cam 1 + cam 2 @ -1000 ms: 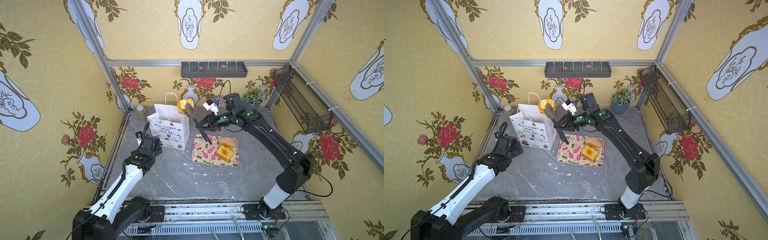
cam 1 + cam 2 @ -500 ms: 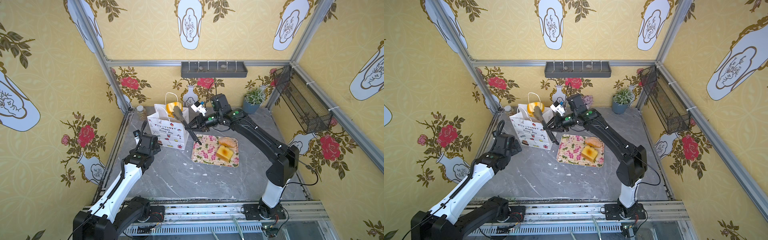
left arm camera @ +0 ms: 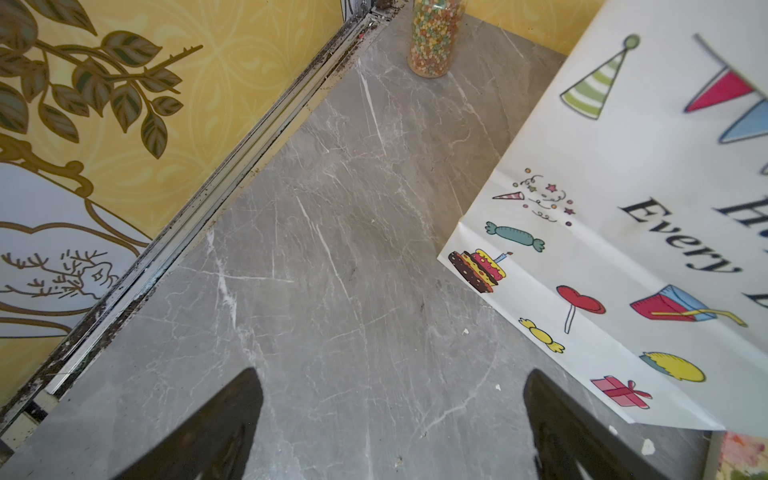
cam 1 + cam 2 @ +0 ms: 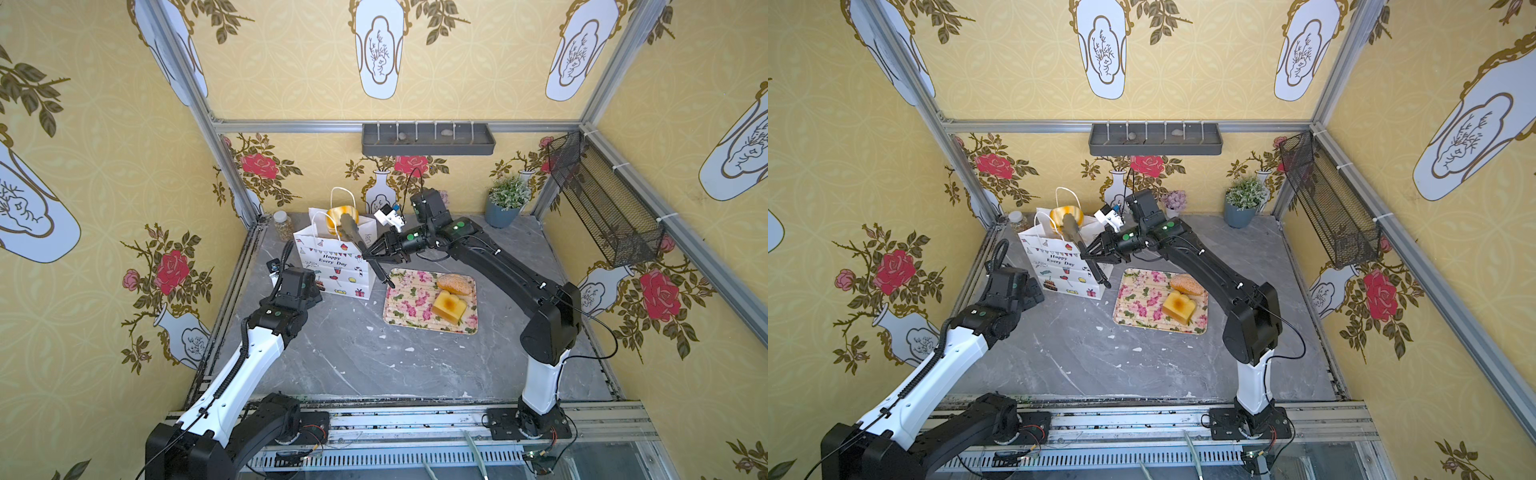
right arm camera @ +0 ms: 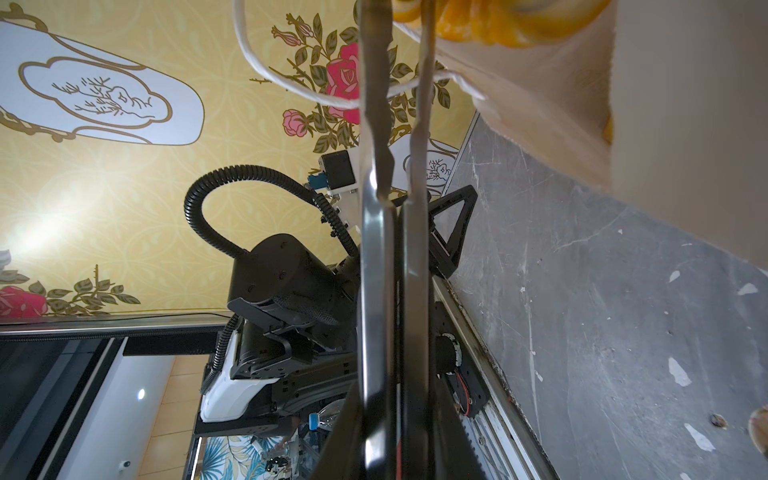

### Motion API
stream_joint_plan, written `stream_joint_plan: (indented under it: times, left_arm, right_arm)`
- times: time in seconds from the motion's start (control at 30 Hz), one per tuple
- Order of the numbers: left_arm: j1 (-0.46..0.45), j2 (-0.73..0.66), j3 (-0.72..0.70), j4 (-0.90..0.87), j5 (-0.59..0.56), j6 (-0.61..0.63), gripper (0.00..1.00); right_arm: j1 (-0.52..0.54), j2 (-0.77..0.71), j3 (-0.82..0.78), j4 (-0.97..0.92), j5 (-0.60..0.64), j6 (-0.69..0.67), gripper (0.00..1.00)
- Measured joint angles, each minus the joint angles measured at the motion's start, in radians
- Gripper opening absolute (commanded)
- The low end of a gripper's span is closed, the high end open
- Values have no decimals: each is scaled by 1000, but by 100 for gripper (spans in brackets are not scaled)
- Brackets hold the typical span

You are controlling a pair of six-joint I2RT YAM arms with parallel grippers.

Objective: Pack bread into a paper bag
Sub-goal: Place the fake bread in the paper bag.

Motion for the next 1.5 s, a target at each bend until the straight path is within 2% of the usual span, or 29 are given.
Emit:
stream_joint_plan:
  times: [0.33, 0.73, 0.87, 1.0, 1.17, 1.5]
  left_arm:
    - [0, -7, -11, -1, 0, 0, 99]
    - [0, -11, -17, -1, 0, -1, 99]
    - [1, -10, -17, -1, 0, -1, 99]
    - [1, -10, -18, 0, 0, 0, 99]
    - [1, -10, -23, 0, 0, 0, 99]
    - [1, -11, -27, 0, 0, -1, 99]
  right_arm:
    - [6, 8, 62, -1, -2, 9, 1]
    - [10, 20, 24, -1, -3, 17, 2]
    - [10, 20, 4, 1, -4, 24, 10]
    - [10, 20, -5, 3, -4, 32, 28]
    - [6, 20, -6, 3, -5, 35, 38]
    - [3, -3, -15, 4, -4, 42, 39]
